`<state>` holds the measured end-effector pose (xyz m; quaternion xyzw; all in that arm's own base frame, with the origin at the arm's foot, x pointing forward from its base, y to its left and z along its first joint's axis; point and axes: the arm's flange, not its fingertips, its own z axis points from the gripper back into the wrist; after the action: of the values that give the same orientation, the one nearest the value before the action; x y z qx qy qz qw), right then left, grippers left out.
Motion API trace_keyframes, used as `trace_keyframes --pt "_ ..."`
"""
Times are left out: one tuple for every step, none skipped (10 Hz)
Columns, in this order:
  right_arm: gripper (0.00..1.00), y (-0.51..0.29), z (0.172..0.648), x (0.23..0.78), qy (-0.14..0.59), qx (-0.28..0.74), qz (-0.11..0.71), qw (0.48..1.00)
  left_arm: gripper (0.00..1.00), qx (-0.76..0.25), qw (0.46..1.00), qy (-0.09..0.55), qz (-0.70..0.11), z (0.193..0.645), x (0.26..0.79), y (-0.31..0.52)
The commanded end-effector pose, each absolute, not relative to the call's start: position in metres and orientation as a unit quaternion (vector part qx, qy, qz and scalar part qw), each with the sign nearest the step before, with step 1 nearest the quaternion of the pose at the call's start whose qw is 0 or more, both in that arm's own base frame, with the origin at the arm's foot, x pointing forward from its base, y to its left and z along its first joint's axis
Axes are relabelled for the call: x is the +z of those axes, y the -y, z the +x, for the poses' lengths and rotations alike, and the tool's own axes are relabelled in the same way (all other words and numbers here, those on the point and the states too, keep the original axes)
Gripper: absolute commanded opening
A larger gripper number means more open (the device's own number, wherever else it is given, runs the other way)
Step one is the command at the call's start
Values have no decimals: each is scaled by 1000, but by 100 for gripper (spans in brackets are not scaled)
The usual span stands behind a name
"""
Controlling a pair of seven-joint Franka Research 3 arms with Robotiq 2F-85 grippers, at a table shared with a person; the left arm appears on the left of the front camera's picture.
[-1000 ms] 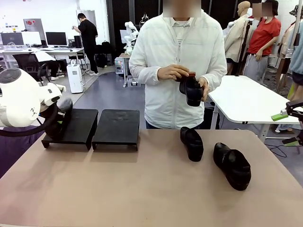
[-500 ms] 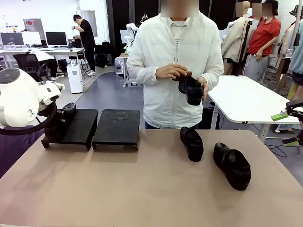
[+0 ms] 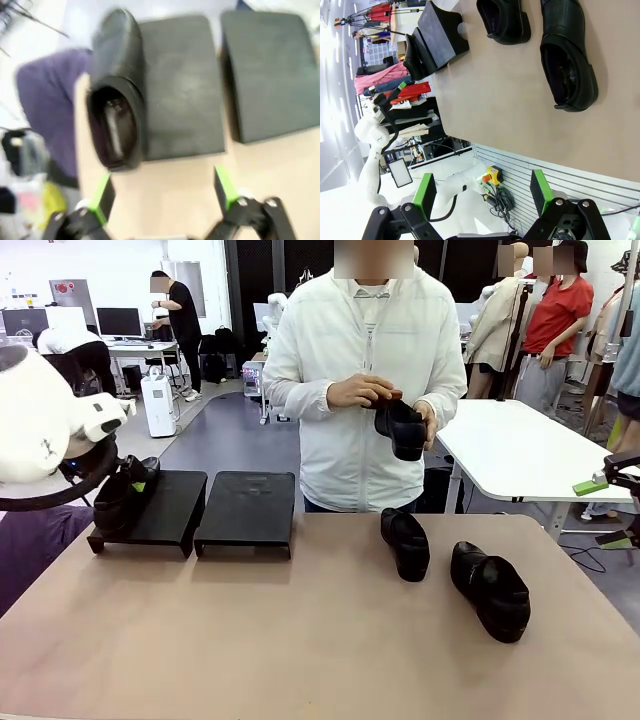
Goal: Organize the shoes by placing them on the stand.
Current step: Place the Shoe from the middle of the table onto the Shoes Stand.
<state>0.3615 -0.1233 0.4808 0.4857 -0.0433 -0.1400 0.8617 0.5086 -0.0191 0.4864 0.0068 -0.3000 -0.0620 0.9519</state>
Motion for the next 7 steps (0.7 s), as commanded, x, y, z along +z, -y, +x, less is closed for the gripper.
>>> trace_keyframes --pt "100 124 361 484 39 -142 484 863 100 -88 969 206 -106 459 533 0" --pt "100 124 361 484 39 -142 484 863 100 -193 953 154 -176 429 554 -7" --pt "100 124 361 484 39 -142 484 863 100 -261 927 122 -241 395 569 -11" --pt "100 124 361 484 39 -142 484 863 100 -300 905 111 -281 358 575 -13" --pt "100 124 361 484 39 -142 484 863 100 -265 903 114 -317 328 570 -14" --pt "100 124 361 484 39 -142 484 863 100 -259 898 119 -336 300 558 -25" --pt "100 124 361 484 39 -142 484 863 100 -243 898 121 -346 284 546 -37"
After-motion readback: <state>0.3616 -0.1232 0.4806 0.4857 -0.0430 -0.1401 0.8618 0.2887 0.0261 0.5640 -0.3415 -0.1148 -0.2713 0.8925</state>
